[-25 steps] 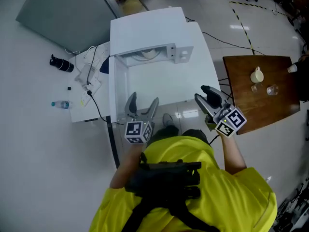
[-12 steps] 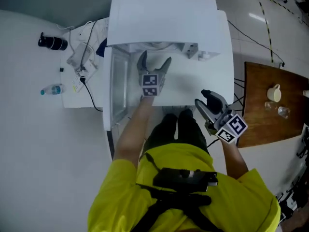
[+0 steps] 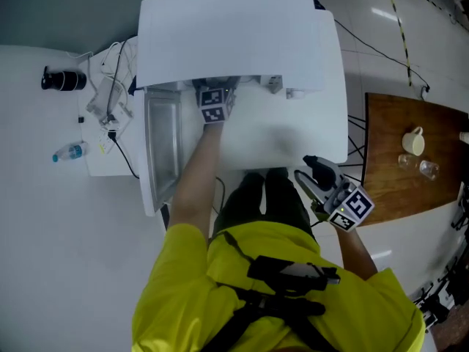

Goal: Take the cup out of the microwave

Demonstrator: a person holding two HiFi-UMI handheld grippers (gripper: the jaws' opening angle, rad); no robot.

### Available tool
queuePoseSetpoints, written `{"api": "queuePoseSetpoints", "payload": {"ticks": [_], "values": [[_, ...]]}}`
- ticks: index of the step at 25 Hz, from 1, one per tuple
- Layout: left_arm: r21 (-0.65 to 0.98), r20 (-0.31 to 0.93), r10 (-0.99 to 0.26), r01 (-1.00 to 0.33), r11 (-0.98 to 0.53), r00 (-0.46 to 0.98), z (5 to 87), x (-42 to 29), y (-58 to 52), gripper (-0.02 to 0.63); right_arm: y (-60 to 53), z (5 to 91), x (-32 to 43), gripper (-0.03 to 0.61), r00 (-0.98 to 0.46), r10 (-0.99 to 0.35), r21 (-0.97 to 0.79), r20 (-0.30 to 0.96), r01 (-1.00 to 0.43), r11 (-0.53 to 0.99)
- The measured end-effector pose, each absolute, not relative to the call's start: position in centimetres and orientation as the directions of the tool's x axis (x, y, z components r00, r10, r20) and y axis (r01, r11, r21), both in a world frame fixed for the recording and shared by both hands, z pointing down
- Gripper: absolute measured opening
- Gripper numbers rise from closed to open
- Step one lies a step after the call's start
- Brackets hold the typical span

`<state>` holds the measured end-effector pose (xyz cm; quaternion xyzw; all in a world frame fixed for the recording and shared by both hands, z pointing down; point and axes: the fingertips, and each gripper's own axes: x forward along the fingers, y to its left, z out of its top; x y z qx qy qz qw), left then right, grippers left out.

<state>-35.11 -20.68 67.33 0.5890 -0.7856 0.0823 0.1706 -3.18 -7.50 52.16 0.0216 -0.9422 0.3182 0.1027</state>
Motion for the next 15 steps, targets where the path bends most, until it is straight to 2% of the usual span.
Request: {"api": "queuePoseSetpoints", "payload": {"ticks": [3, 5, 6, 7, 15], "values": [[0.037, 0.378, -0.878, -0.943, 0.331, -0.293, 67.6, -35.8, -21.2, 0.497, -8.5, 52.3, -2.8, 0.178, -0.977, -0.001, -0.599, 0.211, -0.130, 0.790], [0.026, 0.382, -0.869, -0.936, 0.351, -0.315, 67.6, -36.2, -21.1, 0.446, -8.9, 52.3, -2.9, 0.175, -0.977, -0.018, -0.598, 0.213, -0.145, 0.788], [0.028, 0.382, -0.868, -0.934, 0.356, -0.319, 67.5, -36.3, -21.1, 0.446, -9.1, 52.3, -2.9, 0.136, -0.977, -0.024, -0.598, 0.212, -0.149, 0.788], [0.031, 0.381, -0.869, -0.935, 0.354, -0.317, 67.5, -36.3, -21.0, 0.446, -9.1, 52.2, -3.0, 0.124, -0.977, -0.027, -0.598, 0.211, -0.151, 0.787], [0.051, 0.347, -0.895, -0.947, 0.317, -0.281, 66.2, -35.3, -18.8, 0.445, -8.7, 52.2, -3.7, 0.124, -0.978, -0.036, -0.593, 0.208, -0.155, 0.790]]}}
